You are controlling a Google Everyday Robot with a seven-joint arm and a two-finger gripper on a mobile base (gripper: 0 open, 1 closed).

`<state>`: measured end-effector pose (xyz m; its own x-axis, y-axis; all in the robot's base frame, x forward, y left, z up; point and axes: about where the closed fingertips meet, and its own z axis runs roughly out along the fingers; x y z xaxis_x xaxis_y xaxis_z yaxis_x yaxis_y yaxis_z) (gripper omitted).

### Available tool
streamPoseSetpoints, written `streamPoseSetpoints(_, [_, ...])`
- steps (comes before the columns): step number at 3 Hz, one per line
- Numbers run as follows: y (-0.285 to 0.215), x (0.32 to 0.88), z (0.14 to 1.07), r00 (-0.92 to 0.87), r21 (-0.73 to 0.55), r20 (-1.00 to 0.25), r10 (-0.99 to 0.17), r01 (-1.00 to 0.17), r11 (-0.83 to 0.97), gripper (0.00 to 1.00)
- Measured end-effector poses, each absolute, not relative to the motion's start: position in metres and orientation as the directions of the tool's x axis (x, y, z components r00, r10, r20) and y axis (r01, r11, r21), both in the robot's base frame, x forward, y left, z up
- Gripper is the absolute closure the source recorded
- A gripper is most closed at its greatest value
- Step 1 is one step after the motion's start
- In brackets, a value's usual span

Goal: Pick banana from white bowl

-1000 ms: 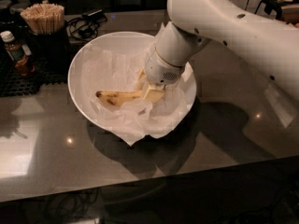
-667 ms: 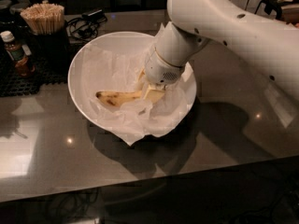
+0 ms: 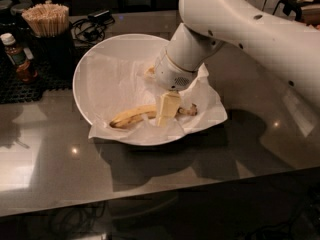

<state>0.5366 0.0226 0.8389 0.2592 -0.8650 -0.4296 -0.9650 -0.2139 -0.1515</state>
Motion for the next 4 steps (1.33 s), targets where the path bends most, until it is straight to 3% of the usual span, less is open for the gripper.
streamPoseSetpoints(2, [0.022, 0.535, 0.844, 0.263, -0.156, -0.424, -0.867, -0.964, -0.216, 0.11])
streamPoseSetpoints(3, [0.021, 0.533, 0.852, 0.269, -0.154, -0.42, -0.867, -0.962, -0.224, 0.22])
streamPoseSetpoints(4, [0.023, 0.524, 0.864, 0.28, -0.139, -0.429, -0.859, -0.96, -0.243, 0.39])
